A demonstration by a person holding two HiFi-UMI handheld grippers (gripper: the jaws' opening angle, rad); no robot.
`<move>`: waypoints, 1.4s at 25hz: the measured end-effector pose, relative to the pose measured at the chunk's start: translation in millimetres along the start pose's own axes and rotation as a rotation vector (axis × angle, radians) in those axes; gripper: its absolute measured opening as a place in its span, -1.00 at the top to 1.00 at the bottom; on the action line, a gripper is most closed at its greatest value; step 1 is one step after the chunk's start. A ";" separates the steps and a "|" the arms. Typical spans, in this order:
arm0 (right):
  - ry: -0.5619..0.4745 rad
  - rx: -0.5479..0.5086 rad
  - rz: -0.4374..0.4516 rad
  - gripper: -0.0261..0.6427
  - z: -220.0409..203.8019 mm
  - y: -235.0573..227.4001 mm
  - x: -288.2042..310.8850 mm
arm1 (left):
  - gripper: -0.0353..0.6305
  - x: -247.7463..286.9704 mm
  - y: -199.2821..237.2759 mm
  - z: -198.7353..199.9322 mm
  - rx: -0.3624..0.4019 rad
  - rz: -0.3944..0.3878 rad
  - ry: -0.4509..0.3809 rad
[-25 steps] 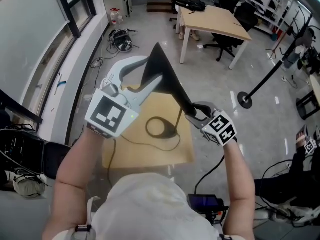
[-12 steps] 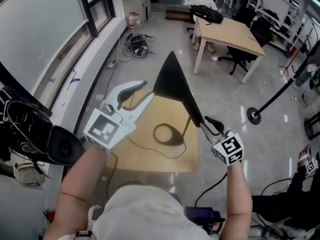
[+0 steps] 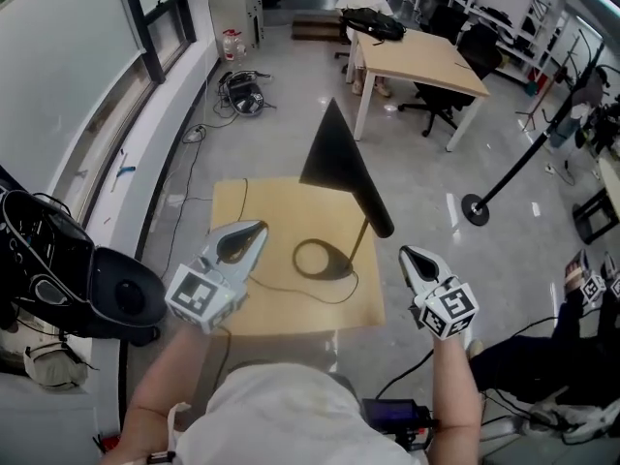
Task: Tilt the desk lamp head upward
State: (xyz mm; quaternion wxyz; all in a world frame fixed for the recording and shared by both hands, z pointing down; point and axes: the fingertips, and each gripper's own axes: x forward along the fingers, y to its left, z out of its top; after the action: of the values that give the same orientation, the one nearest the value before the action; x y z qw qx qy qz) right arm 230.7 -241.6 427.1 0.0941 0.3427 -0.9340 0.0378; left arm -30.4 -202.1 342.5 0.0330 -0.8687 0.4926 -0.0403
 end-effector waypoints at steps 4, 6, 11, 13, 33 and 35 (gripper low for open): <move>-0.013 0.076 -0.014 0.89 -22.2 32.6 -16.2 | 0.89 -21.9 -6.5 -50.0 -0.076 -0.082 0.052; -0.011 0.113 -0.018 0.89 -36.5 51.1 -22.5 | 0.89 -33.8 -9.2 -68.5 -0.098 -0.123 0.053; -0.038 0.217 -0.060 0.89 -75.8 97.2 -26.1 | 0.89 -63.7 -10.8 -105.0 -0.106 -0.192 0.061; -0.034 0.245 -0.065 0.89 -89.7 121.0 -15.4 | 0.89 -77.0 -7.4 -119.8 -0.115 -0.231 0.058; -0.115 0.303 -0.188 0.89 -108.1 226.0 -18.8 | 0.89 -118.7 -34.2 -160.8 -0.128 -0.428 0.068; -0.124 0.313 -0.201 0.89 -115.1 228.6 -19.3 | 0.89 -119.4 -35.1 -167.3 -0.124 -0.432 0.069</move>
State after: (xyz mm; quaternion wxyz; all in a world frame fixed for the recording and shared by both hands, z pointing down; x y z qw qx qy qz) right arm 114.4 -39.6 534.5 -0.0147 0.4463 -0.8818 0.1519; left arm -78.7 -84.5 507.9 -0.0467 -0.9525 0.2973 -0.0458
